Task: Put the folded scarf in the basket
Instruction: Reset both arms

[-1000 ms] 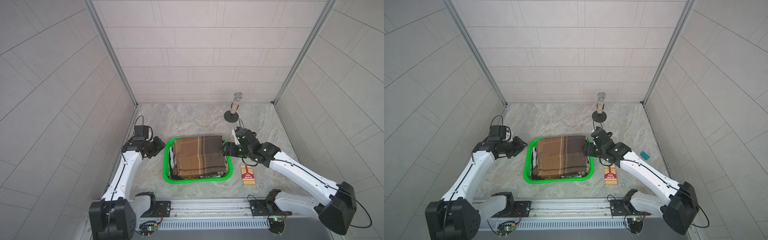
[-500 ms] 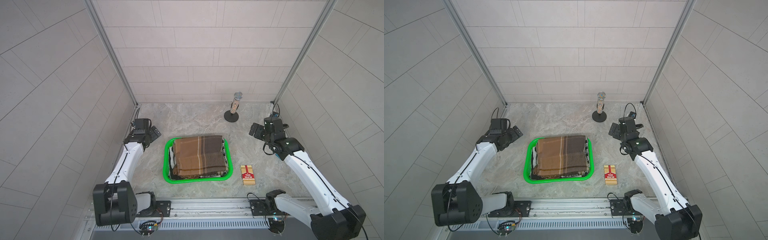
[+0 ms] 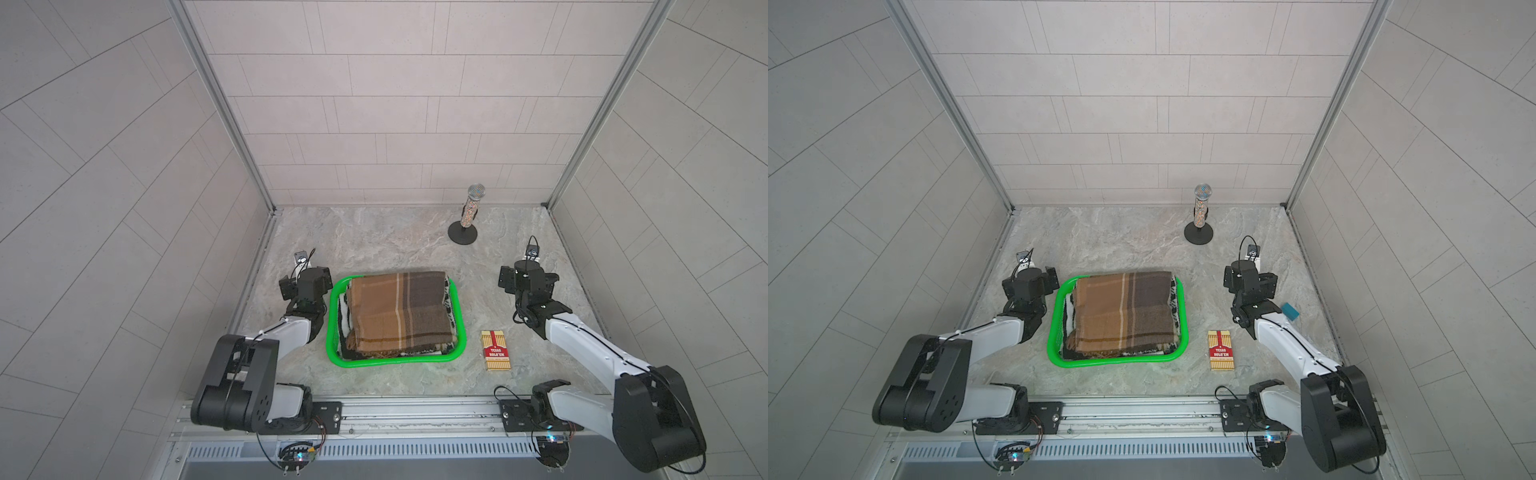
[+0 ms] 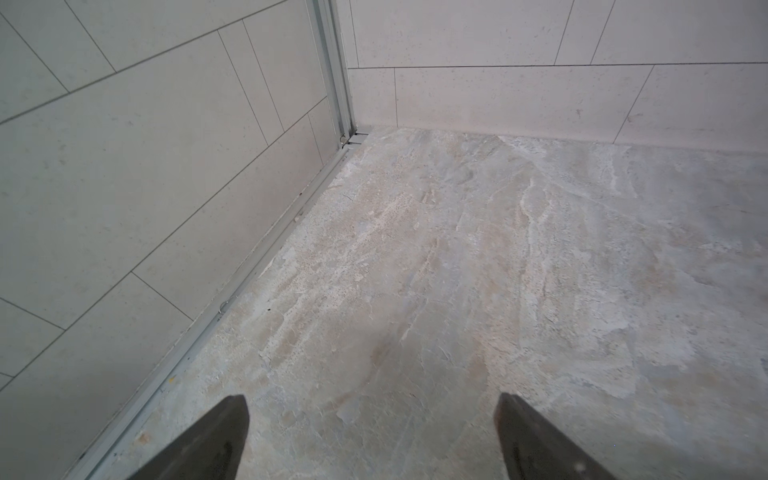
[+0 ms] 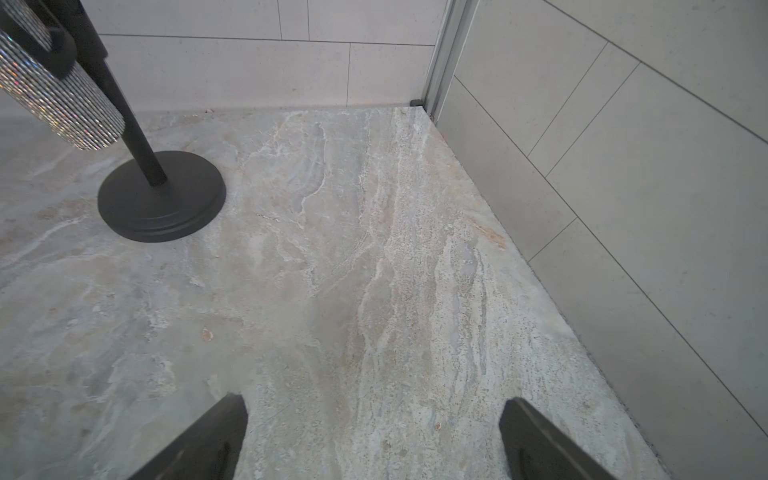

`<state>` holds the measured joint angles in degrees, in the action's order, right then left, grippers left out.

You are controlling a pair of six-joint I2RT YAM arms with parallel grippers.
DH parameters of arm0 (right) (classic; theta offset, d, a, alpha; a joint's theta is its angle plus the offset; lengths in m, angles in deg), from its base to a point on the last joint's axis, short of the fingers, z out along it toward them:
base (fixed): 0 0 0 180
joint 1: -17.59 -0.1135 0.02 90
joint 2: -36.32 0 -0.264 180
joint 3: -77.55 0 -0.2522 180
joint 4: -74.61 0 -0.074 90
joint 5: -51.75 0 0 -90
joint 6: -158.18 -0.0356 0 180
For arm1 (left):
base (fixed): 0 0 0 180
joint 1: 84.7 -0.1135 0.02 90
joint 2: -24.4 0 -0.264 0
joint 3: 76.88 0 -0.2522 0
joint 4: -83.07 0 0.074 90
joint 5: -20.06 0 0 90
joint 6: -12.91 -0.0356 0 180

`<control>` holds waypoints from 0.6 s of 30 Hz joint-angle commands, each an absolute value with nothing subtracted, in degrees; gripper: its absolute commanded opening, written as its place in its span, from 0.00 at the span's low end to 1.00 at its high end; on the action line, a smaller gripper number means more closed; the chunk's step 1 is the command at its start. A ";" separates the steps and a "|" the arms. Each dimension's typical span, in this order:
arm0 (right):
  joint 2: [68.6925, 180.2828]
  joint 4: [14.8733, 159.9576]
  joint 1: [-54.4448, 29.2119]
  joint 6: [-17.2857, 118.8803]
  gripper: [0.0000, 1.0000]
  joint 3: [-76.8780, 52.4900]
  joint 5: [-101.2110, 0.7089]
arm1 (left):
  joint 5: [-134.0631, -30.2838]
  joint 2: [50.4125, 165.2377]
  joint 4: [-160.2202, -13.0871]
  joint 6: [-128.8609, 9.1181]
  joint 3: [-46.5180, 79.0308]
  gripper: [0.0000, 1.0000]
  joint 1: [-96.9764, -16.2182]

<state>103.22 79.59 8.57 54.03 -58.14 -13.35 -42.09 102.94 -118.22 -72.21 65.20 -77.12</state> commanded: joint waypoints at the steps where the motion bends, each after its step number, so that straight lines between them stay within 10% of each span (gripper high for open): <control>1: 105.18 70.88 9.12 57.39 1.00 -60.67 -10.66 | -37.60 105.29 -123.67 -73.91 66.04 1.00 -76.65; 15: 117.84 42.46 14.11 61.74 1.00 -67.25 -17.14 | -41.75 116.51 -147.59 -77.31 71.37 1.00 -76.73; 18: 122.53 30.94 16.88 60.31 1.00 -70.64 -21.13 | -40.99 111.75 -131.87 -73.99 67.46 1.00 -77.09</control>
